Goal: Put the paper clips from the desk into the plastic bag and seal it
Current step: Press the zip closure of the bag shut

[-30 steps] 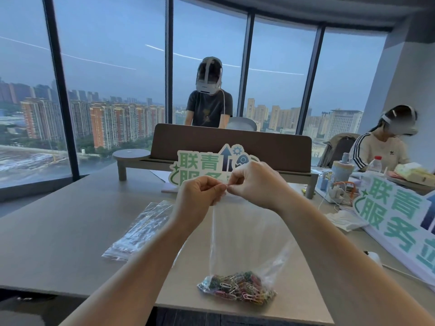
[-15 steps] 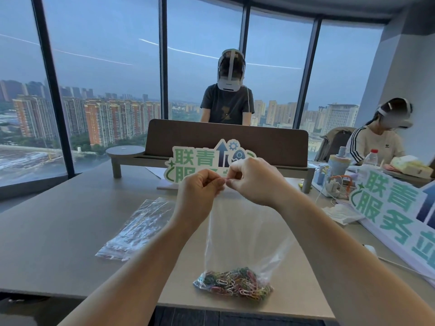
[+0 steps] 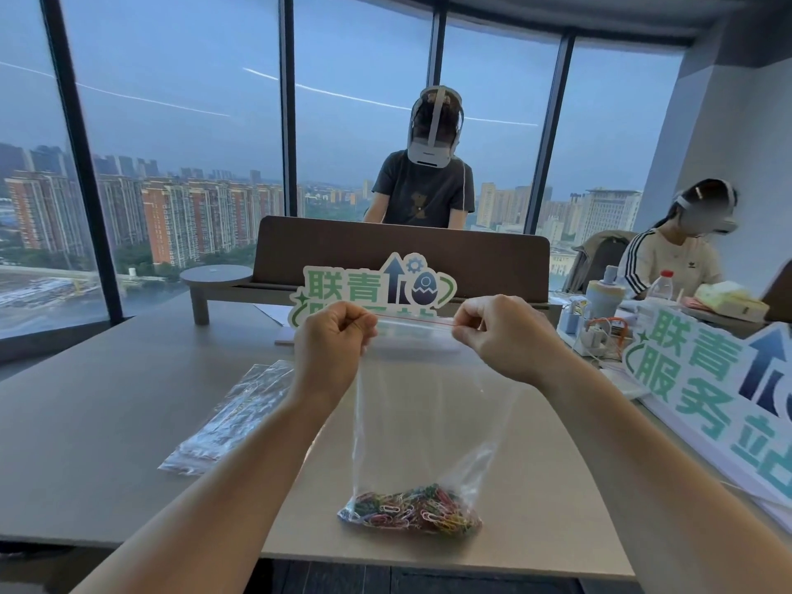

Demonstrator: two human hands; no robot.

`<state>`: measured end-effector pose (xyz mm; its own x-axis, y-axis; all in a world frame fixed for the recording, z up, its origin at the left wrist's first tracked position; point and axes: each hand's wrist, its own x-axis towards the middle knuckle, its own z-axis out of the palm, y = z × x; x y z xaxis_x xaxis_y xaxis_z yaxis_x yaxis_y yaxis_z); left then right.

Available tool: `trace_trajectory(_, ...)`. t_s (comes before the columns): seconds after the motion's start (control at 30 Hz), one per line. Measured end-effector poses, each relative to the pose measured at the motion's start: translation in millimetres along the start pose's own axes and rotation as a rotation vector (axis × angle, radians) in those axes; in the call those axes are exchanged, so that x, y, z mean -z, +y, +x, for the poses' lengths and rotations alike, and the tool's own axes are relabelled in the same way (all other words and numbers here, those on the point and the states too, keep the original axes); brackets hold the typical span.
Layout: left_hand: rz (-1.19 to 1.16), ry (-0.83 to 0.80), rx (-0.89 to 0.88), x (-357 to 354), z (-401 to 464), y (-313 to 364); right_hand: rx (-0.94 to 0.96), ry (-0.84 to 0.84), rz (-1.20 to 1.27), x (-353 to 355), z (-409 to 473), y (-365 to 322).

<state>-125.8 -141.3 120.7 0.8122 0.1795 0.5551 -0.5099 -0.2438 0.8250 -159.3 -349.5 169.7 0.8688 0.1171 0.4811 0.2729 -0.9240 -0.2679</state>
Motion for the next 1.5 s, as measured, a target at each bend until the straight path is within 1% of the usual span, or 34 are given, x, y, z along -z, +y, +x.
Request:
trace_trajectory(0.47,-0.012,0.037,0.054,-2.2,10.0,-19.3,-0.067,0.012,0.023,1.2,-7.2,44.0)
trace_trajectory(0.73,0.002,0.036,0.071,-2.6,7.3,-24.3,-0.111,0.029,0.057,2.4,-12.6,55.9)
trace_trajectory(0.97,-0.008,0.021,0.091,-3.2,7.1,-25.1,-0.125,0.070,0.086,2.3,-14.0,56.8)
trace_trajectory(1.1,-0.019,0.005,0.107,-1.3,9.0,-25.8,-0.113,0.089,0.052,-1.7,-9.6,55.4)
trace_trajectory(1.3,-0.110,-0.046,0.150,6.8,8.2,-21.1,-0.125,0.059,-0.025,-9.9,-3.0,41.1)
trace_trajectory(1.33,-0.132,-0.056,0.155,10.0,7.1,-21.3,-0.120,0.083,-0.062,-12.0,-2.7,35.4)
trace_trajectory(1.4,-0.137,-0.057,0.165,20.2,6.0,-28.4,-0.092,0.194,-0.131,-15.7,-2.8,18.6)
trace_trajectory(1.47,-0.097,-0.014,0.188,36.2,3.7,-43.6,0.007,0.335,-0.067,-20.5,-5.7,-8.3)
trace_trajectory(1.5,-0.075,0.016,0.207,45.5,1.1,-52.2,0.069,0.369,-0.001,-24.5,-8.3,-24.3)
